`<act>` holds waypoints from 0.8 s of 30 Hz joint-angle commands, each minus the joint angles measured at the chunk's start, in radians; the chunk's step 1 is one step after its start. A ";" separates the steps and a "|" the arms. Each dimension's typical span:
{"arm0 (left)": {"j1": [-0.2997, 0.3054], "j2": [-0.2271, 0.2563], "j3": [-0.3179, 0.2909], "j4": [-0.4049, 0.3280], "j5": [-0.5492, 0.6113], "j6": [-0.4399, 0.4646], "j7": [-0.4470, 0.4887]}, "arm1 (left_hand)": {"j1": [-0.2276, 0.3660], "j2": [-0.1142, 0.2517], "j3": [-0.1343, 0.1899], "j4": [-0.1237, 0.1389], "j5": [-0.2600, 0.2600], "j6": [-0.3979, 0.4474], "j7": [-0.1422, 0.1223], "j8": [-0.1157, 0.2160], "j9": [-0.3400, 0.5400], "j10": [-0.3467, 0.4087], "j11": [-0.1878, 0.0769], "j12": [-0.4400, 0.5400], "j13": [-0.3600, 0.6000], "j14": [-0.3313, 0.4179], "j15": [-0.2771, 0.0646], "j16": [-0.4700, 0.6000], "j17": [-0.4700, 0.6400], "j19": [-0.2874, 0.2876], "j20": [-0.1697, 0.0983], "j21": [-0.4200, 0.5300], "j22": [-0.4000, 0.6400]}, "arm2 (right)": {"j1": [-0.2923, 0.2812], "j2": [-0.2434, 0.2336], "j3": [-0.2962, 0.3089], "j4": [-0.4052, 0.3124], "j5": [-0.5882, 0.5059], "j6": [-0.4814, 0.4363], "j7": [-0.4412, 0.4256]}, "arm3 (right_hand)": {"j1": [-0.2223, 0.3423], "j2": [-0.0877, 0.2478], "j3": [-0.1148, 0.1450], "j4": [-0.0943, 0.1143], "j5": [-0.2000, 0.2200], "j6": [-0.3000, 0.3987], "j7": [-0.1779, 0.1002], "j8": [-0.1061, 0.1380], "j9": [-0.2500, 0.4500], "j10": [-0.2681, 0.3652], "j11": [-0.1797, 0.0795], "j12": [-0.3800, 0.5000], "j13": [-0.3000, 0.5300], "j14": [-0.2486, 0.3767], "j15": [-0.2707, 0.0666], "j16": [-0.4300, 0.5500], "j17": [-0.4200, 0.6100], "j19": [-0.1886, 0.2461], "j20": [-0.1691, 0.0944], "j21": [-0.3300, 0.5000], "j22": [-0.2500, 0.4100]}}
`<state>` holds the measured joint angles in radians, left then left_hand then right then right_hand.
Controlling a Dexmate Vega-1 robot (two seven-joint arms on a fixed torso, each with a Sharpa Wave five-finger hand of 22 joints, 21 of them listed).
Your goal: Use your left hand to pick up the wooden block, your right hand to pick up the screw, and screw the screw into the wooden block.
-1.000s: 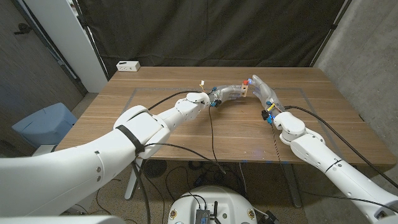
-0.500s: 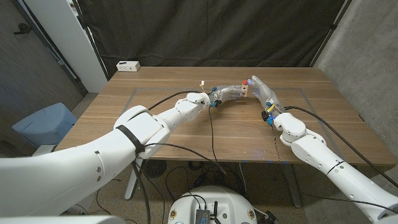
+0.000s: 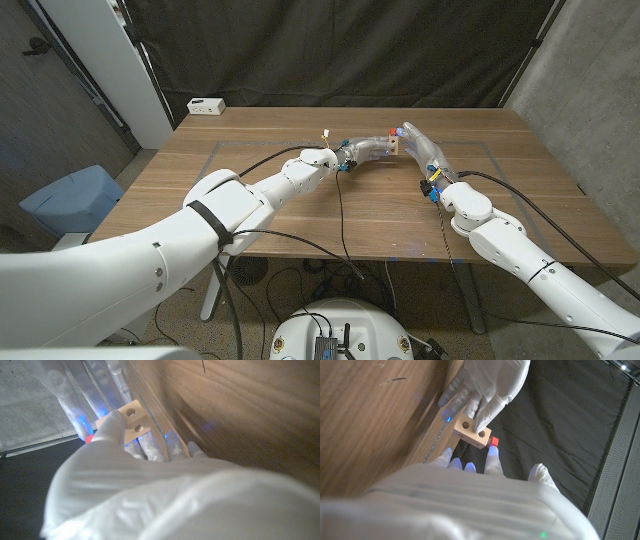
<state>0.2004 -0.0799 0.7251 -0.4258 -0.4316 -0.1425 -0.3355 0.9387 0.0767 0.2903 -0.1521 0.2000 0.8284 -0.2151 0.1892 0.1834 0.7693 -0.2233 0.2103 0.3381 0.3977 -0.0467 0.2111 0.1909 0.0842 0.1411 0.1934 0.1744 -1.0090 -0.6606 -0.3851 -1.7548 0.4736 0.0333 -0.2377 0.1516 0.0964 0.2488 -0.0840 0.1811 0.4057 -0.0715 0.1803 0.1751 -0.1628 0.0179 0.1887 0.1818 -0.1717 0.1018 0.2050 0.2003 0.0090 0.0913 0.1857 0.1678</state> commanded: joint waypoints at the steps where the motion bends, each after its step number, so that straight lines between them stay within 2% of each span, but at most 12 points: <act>1: 0.000 0.001 0.000 0.001 0.001 0.001 0.002 | -0.009 -0.002 0.010 0.001 0.005 0.011 0.004 0.008 0.006 -0.001 0.003 0.006 0.001 -0.001 -0.060 0.003 0.003 -0.004 0.000 0.006 0.005 | 0.000 -0.003 -0.009 -0.012 -0.011 -0.008 0.000 | -0.006 0.000 0.007 -0.003 0.001 0.010 0.000 0.007 0.003 0.003 -0.002 0.004 0.001 -0.063 0.003 0.000 0.002 0.001 0.002 0.006 0.003; 24: -0.003 -0.001 0.004 0.003 0.002 0.000 -0.002 | -0.009 -0.001 0.011 0.001 0.005 0.010 0.004 0.008 0.006 0.001 0.004 0.007 0.001 -0.001 -0.059 0.003 0.003 -0.004 0.000 0.006 0.005 | -0.020 -0.011 -0.002 -0.039 -0.024 -0.014 -0.017 | -0.006 0.002 0.010 -0.003 0.001 0.011 0.000 0.006 0.003 0.003 -0.002 0.004 0.001 -0.062 0.002 0.000 0.002 0.002 0.002 0.005 0.003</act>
<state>0.2004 -0.0790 0.7271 -0.4265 -0.4307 -0.1415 -0.3346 0.9376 0.0777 0.2926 -0.1498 0.1996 0.8281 -0.2149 0.1892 0.1841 0.7693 -0.2233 0.2103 0.3382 0.3977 -0.0467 0.2111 0.1909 0.0842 0.1411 0.1934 0.1744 -1.0153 -0.6645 -0.3952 -1.7765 0.4545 0.0213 -0.2440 0.1516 0.0964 0.2529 -0.0882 0.1811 0.4055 -0.0715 0.1804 0.1755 -0.1628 0.0179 0.1887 0.1818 -0.1717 0.1017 0.2050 0.2003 0.0090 0.0913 0.1857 0.1678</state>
